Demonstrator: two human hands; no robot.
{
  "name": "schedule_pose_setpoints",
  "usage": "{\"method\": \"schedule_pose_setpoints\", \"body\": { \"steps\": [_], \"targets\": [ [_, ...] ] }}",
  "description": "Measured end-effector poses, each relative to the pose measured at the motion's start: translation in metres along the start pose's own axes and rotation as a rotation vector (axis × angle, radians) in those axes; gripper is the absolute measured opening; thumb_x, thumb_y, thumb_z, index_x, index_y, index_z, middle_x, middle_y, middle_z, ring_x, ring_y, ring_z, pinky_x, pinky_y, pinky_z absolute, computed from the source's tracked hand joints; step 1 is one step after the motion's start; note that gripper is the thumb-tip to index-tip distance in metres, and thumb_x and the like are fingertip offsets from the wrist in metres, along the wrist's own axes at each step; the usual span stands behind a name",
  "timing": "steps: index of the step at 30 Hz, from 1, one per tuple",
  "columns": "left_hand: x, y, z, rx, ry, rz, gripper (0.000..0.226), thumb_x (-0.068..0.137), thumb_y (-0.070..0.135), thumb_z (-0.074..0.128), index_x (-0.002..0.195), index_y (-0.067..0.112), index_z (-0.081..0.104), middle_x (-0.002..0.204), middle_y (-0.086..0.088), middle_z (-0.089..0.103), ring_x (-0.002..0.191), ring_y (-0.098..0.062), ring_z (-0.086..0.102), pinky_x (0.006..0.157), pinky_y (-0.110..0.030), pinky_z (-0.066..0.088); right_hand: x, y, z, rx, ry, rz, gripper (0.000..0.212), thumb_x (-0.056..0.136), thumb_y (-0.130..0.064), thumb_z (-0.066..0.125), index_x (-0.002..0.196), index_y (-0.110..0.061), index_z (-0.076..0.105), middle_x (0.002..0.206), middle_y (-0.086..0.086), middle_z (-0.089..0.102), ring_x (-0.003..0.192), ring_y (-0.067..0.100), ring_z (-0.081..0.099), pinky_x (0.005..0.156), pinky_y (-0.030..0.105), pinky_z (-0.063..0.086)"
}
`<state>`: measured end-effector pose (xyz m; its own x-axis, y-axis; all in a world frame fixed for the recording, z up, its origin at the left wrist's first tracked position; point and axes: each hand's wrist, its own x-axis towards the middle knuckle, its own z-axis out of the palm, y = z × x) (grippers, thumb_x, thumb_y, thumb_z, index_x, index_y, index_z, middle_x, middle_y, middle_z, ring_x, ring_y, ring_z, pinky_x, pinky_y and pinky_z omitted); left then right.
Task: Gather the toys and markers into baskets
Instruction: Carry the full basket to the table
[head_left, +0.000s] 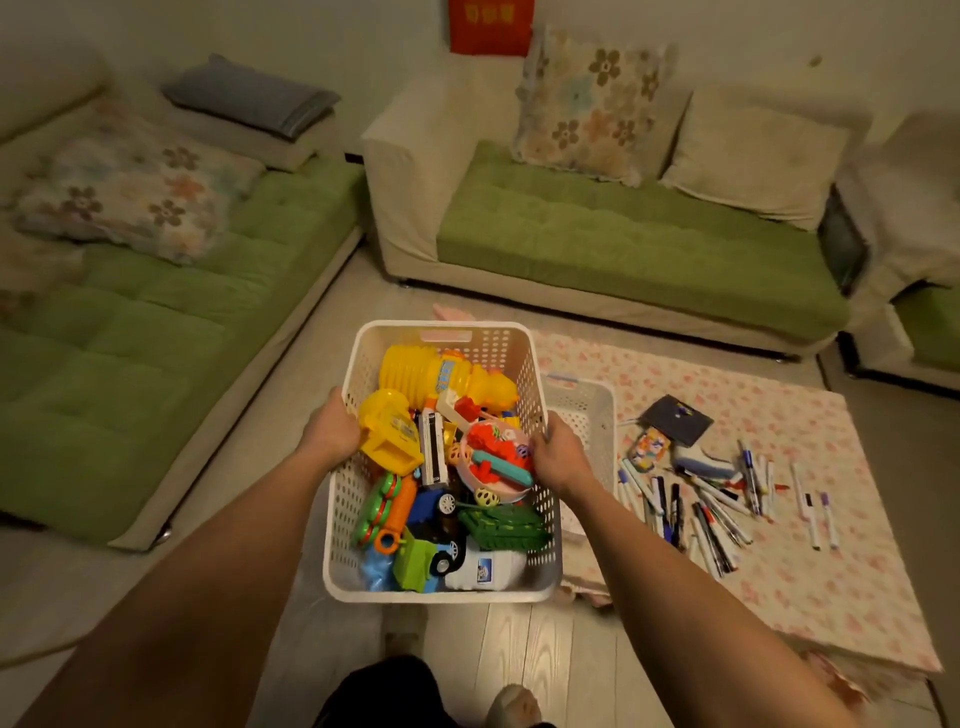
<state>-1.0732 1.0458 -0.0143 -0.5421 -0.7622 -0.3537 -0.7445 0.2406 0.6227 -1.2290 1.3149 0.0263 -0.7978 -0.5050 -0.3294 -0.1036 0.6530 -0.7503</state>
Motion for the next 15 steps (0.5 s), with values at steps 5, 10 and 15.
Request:
{"method": "schedule_pose_setpoints", "body": {
  "steps": [5,10,15],
  "targets": [
    [0.06,-0.006,0.008,0.033,0.019,-0.067,0.036,0.09,0.031,0.054,0.124,0.018,0.05,0.12,-0.016,0.061,0.104,-0.037,0.059,0.09,-0.045,0.05,0.049,0.0,0.051,0.023,0.002,0.098,0.02,0.1,-0.013,0.039,0.114,-0.006,0.051,0.114,0.021,0.063,0.103,0.036,0.06,0.085,0.045,0.051],
    [0.142,-0.036,0.024,0.03,-0.1,-0.098,0.031,0.092,0.029,0.053,0.121,0.018,0.052,0.112,-0.016,0.063,0.099,-0.037,0.061,0.089,-0.047,0.05,0.11,0.014,0.114,-0.004,0.006,0.291,0.025,0.099,-0.016,0.046,0.109,0.003,0.059,0.109,0.024,0.065,0.098,0.039,0.062,0.078,0.039,0.051],
    [0.208,-0.062,0.041,0.018,-0.239,-0.116,0.035,0.089,0.035,0.048,0.12,0.017,0.05,0.112,-0.016,0.063,0.099,-0.036,0.061,0.09,-0.05,0.05,0.163,0.04,0.163,0.031,-0.056,0.423,0.025,0.094,-0.018,0.045,0.108,-0.003,0.06,0.106,0.021,0.068,0.094,0.035,0.065,0.08,0.051,0.056]
  ]
}}
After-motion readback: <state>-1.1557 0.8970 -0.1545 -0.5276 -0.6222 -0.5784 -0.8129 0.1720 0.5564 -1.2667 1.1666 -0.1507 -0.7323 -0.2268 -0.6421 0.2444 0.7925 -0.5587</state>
